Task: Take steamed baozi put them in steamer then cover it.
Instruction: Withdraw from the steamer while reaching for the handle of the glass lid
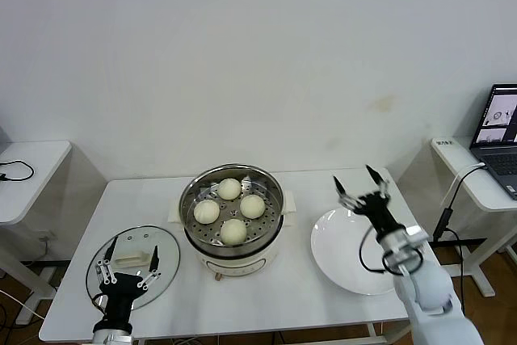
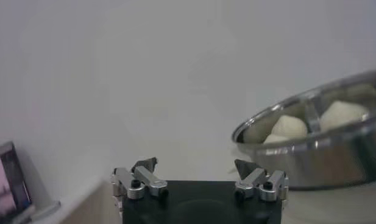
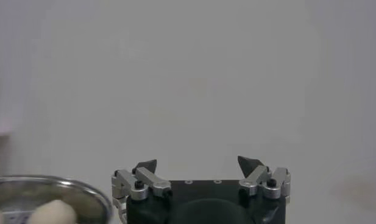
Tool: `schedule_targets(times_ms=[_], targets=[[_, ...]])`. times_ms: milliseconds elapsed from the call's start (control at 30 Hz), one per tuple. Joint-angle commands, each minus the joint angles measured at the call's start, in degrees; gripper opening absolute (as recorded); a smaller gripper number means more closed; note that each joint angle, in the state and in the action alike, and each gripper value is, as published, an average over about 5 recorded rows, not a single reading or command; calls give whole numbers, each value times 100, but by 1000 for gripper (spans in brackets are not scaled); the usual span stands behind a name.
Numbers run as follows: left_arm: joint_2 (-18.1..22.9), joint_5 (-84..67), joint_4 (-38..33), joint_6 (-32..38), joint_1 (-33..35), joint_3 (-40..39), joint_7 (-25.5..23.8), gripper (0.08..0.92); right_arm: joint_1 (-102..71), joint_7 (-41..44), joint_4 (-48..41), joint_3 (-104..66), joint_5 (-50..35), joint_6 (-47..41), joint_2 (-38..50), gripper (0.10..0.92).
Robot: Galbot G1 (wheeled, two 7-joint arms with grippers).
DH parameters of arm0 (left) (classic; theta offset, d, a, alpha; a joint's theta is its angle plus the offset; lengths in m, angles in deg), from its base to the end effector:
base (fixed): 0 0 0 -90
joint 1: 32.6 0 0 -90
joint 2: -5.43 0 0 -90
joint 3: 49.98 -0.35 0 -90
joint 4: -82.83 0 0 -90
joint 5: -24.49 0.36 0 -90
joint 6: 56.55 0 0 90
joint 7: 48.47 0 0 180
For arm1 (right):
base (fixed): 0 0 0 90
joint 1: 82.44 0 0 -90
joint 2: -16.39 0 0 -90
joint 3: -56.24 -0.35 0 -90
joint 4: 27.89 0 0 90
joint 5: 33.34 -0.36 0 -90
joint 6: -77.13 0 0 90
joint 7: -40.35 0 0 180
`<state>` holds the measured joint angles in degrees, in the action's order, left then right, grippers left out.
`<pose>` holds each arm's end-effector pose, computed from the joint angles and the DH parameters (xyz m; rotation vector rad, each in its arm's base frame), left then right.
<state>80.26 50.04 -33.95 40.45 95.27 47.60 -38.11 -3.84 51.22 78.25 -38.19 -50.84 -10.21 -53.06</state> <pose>0.1470 0.0901 -0.3299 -0.0891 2.9166 1.1210 0.2936 -0.1127 -0.2884 -0.3249 2.9896 -0.1109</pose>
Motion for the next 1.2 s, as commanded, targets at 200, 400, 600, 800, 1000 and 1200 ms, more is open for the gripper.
schedule_targets(times_ms=[200, 400, 600, 800, 1000, 1200], targets=[[-839, 4405, 1749, 480, -350, 960, -87, 823, -1744, 115, 301, -1513, 314, 431, -981, 823], [-1102, 4707, 2346, 503, -862, 819, -239, 823, -1820, 122, 227, -1549, 338, 470, -1070, 823], [-1291, 4683, 2692, 491, -1398, 492, -347, 823, -1890, 130, 288, -1526, 368, 451, -1180, 823], [-1363, 4564, 2924, 436, -1778, 287, -428, 823, -1921, 142, 308, -1518, 412, 447, -1263, 823], [-1393, 4464, 3162, 397, -2061, 140, -459, 823, -1986, 161, 347, -1498, 440, 453, -1352, 823], [-1381, 4380, 3336, 371, -2297, 11, -455, 823, -2020, 174, 333, -1476, 461, 471, -1385, 823]])
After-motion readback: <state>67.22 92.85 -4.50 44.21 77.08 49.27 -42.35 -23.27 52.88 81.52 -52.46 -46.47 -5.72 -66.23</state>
